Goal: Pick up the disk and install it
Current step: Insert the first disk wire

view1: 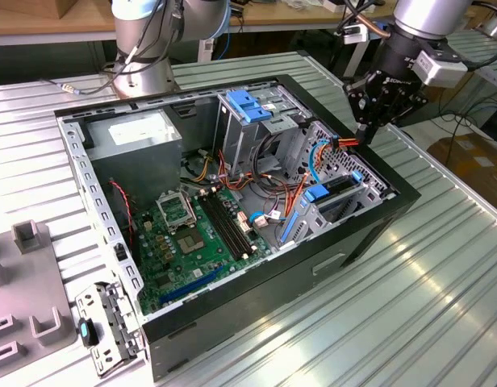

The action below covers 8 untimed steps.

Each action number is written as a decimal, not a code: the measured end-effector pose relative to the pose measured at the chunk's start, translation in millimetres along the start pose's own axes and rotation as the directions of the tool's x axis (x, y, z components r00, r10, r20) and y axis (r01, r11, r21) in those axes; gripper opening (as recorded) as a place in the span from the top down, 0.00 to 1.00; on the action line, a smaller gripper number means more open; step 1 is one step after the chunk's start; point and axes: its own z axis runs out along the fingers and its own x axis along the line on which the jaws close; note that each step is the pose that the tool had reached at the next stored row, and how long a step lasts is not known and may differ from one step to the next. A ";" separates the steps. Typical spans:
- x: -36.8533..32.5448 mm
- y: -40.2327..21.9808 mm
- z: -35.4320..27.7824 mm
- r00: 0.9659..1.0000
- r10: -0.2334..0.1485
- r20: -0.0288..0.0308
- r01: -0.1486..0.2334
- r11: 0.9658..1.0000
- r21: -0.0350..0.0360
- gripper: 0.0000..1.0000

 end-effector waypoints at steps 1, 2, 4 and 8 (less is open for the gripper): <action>-1.0 0.5 -0.2 1.000 0.001 0.000 -0.001 1.000 0.000 0.83; -3.0 1.7 -0.2 1.000 0.002 0.000 -0.002 1.000 0.000 0.83; -5.7 3.9 -0.2 1.000 0.002 0.000 -0.002 1.000 0.000 0.83; -7.3 5.0 -0.3 1.000 0.021 0.000 -0.021 1.000 -0.001 0.83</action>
